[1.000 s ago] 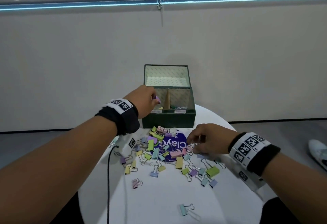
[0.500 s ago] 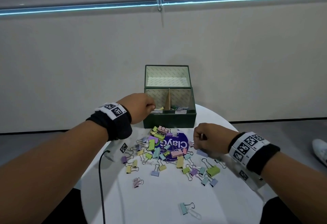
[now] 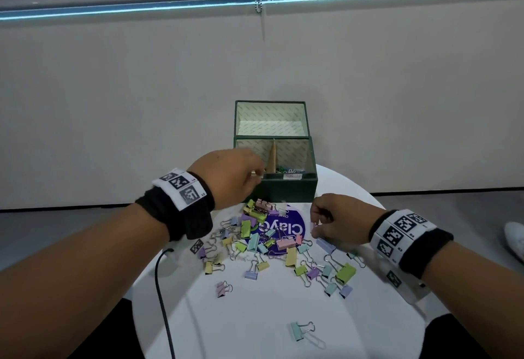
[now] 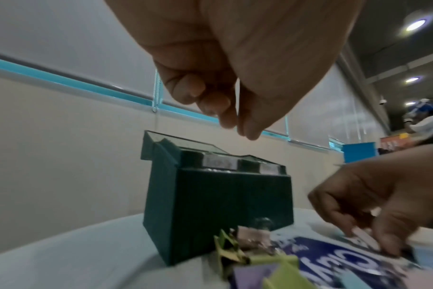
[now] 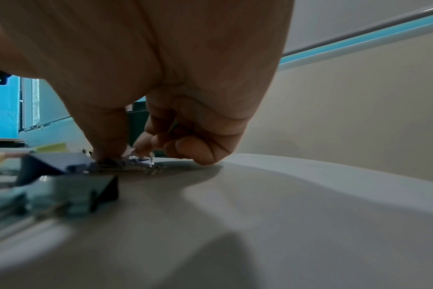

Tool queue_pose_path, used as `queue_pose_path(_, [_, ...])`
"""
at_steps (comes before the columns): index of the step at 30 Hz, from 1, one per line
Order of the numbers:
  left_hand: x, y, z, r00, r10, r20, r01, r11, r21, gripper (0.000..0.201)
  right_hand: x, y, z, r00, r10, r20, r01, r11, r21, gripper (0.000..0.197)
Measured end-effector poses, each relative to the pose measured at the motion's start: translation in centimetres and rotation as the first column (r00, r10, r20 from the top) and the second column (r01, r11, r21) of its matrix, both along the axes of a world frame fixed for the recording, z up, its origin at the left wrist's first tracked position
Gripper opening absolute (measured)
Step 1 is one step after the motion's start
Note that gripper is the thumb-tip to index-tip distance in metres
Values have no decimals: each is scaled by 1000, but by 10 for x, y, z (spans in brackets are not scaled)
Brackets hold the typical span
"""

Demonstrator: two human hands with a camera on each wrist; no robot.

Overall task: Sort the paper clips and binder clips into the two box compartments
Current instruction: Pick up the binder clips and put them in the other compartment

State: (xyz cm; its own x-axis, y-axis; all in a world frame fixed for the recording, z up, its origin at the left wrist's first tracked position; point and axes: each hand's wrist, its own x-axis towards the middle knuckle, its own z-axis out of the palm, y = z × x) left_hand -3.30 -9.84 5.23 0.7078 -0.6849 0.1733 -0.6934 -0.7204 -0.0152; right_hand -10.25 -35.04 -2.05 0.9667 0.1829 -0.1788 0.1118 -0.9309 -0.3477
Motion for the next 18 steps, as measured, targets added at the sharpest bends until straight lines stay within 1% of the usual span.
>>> queue_pose_path(3, [-6,-8,-13,988,54,-142,-21,975,220,22,-1,-2,2,997,-43,57,40,997,62,19])
queue_pose_path(5, [-8,-8,-24,978,88,-188,-28,953,300,29,-2,-5,3,990,-77,117,61,989,132,22])
queue_pose_path(6, [-9,-8,-28,975,89,-204,-22,951,308,34,-2,-7,3,985,-92,148,68,984,163,25])
queue_pose_path(8, [-10,-6,-35,969,89,-231,-21,959,281,40,-1,-9,3,975,-116,192,82,981,175,25])
queue_pose_path(10, [-10,-3,-37,958,107,-266,-42,970,239,35,1,-10,3,975,-123,183,91,980,176,22])
queue_pose_path(12, [-9,0,-38,947,137,-290,-79,976,201,19,2,-11,2,983,-120,141,99,984,150,19])
queue_pose_path(13, [-9,2,-39,941,152,-302,-99,978,185,11,2,-10,2,986,-120,114,108,988,111,17])
queue_pose_path(14, [-9,3,-39,935,162,-315,-113,979,169,7,1,-10,2,989,-126,83,121,991,63,16])
queue_pose_path(15, [-9,4,-40,929,169,-331,-122,980,158,7,0,-10,3,990,-138,43,137,990,16,17])
queue_pose_path(18, [-10,8,-39,911,189,-366,-142,978,151,10,-4,-10,6,984,-158,-81,153,986,-63,34])
